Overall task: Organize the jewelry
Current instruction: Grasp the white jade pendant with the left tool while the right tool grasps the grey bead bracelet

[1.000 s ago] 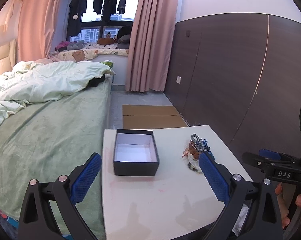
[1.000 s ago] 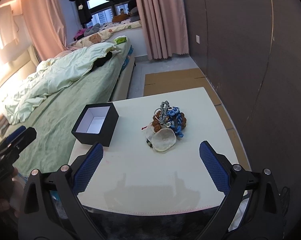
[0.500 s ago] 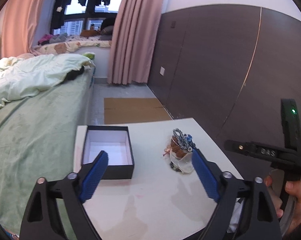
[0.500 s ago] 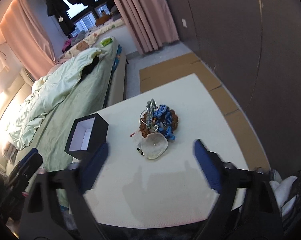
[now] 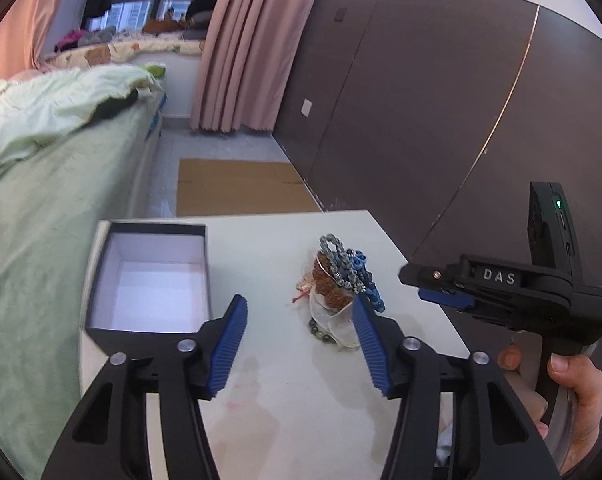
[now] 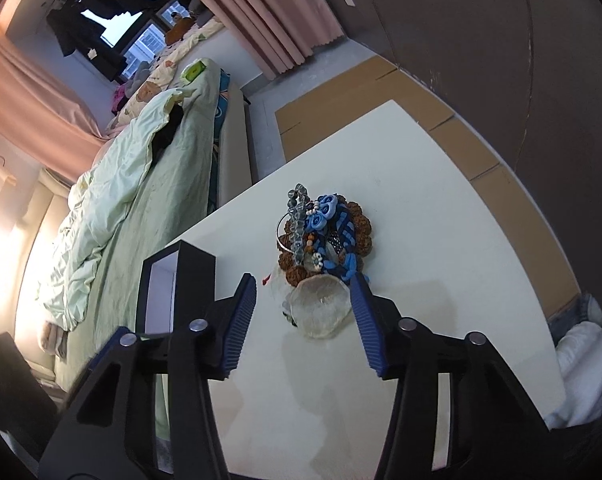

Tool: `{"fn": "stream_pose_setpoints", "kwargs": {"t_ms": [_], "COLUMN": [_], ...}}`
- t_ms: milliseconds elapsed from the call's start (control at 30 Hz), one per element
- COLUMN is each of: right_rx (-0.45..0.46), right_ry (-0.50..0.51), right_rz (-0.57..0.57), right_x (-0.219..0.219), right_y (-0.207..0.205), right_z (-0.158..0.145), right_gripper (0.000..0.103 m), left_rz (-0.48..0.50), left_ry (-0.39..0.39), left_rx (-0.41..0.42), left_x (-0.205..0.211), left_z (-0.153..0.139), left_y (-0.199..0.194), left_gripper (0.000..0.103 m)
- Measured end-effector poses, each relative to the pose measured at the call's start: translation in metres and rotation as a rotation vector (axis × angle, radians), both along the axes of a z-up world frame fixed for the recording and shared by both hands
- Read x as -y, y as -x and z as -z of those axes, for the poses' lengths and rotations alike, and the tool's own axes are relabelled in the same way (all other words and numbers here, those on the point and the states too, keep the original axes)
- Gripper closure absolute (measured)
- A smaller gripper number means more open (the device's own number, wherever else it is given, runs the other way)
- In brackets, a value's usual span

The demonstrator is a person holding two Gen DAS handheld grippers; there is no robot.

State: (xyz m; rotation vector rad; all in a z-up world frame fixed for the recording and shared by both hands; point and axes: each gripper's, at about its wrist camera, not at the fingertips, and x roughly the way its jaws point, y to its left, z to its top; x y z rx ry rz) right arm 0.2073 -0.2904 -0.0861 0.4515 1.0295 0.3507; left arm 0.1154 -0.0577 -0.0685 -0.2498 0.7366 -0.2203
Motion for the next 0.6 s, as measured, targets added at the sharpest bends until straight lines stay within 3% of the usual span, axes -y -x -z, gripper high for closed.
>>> {"fn": "stream_pose_setpoints", "kwargs": {"t_ms": [400,600], "right_rx": [-0.07,-0.107], "right_ry": [-0.011,0.012], "right_rz": [-0.018,-0.046], "right_x": [-0.016,-0.03], "right_y": [-0.04,-0.059], "right_z": [0.022,0.037], "right_gripper": [0.064,0.075], "left_rz": [0.062,0.062], "left_ry": [0.046,0.096], "left_rx": [-0.114,-0.176], "left_x": [0.022,0.02], "left_z": [0.041,0.06], "left_y": [-0.049,-0.069], "left_gripper": [0.068,0.073]}}
